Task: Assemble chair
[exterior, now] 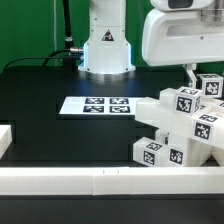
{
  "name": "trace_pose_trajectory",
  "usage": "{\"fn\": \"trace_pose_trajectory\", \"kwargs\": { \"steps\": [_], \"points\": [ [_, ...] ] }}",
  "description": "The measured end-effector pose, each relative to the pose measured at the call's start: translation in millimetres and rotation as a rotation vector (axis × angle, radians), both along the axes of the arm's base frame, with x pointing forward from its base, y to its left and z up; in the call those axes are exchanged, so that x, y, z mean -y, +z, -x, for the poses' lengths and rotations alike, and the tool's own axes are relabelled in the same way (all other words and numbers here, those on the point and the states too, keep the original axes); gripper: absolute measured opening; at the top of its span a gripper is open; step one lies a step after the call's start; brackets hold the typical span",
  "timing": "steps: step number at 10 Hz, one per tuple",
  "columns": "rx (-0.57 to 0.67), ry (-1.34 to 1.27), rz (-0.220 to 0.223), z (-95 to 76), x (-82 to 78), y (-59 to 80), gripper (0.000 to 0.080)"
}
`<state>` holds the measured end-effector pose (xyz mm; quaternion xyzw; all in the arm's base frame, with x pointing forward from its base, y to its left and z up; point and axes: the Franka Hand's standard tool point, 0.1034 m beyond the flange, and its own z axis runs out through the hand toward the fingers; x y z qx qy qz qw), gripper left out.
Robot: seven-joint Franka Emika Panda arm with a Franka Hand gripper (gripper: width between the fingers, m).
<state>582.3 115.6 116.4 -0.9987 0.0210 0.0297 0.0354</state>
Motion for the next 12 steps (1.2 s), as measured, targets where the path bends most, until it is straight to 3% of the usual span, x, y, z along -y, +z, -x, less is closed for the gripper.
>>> {"fn": "trace_pose_trajectory", "kwargs": {
  "steps": [7,10,11,12],
  "points": [
    [-0.071,-0.745,0.001,0.1,2.2,-0.9,0.0279],
    [-0.082,-0.868,0.005,-0.3,1.9,-0.9,0.0279],
    [-0.081,-0.852,0.004,-0.2,1.9,-1.0,0.0379],
    [-0.078,-0.823,0.005,-0.4,1.8,-0.7,0.0379]
  ]
}}
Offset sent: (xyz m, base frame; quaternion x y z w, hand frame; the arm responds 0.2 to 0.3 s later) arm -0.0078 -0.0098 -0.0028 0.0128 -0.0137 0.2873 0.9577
